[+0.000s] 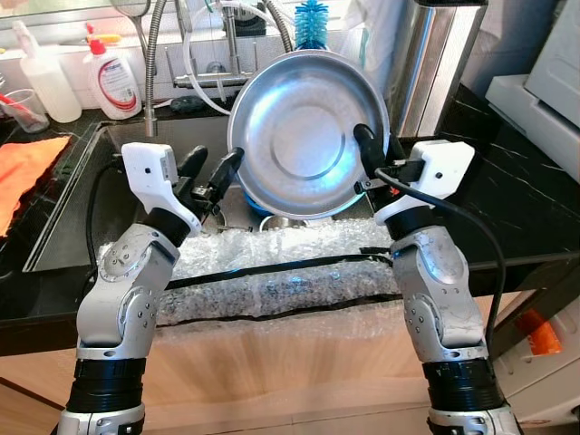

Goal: Kitchen organization

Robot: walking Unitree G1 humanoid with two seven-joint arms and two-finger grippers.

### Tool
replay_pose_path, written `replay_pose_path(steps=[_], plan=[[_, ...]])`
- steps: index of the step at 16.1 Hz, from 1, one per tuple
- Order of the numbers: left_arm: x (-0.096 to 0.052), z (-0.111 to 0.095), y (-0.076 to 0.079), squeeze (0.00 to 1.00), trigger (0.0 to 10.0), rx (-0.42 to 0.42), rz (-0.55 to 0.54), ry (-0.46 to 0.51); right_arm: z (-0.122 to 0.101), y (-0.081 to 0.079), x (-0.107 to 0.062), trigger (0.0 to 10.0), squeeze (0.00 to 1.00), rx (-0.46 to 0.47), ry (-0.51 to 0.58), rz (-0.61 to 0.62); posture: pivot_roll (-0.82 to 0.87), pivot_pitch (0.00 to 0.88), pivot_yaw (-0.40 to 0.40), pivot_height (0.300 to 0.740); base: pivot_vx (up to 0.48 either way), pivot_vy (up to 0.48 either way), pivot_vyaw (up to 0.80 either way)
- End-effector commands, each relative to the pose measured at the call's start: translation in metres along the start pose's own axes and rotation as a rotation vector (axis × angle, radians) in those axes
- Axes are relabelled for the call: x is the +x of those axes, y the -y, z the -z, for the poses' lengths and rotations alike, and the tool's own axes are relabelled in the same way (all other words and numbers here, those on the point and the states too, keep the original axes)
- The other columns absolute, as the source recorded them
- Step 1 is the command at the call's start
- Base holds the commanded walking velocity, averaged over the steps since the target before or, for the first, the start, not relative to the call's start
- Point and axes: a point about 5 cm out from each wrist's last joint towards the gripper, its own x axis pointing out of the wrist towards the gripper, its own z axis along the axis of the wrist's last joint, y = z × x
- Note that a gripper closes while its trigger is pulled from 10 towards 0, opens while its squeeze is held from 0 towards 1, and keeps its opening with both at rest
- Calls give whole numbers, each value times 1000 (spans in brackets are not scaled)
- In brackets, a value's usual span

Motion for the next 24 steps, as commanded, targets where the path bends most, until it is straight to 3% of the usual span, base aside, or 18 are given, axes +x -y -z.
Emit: replay_pose_path(steps=[1,2,6,14,15,16,17,24], plan=[[3,0,1,0,10000,4,19,-20,-12,-6,3,10000,0,-6,53,-24,-41,30,72,740,0,0,0],[4,3,-2,0,10000,42,-4,-32,-12,-6,3,10000,0,-4,53,-28,-39,29,69,740,0,0,0],[5,1,-2,0,10000,-19,-6,-4,-11,-8,3,10000,0,0,48,-45,-39,30,68,740,0,0,0],[8,4,4,0,10000,-24,22,-18,-9,-13,3,10000,0,8,37,-78,-39,31,65,740,0,0,0],[8,4,4,0,9137,-25,21,-15,-9,-14,3,10000,0,9,35,-81,-42,31,65,740,0,0,0],[8,3,4,0,1020,-25,17,-11,-9,-14,3,10000,0,10,34,-82,-42,31,65,740,0,0,0],[8,2,3,0,0,-28,16,-8,-9,-14,3,10000,0,10,34,-84,-40,30,65,740,0,0,0],[8,3,4,0,0,-16,22,-11,-9,-15,3,10000,0,2,32,-87,-40,29,63,740,0,0,0]])
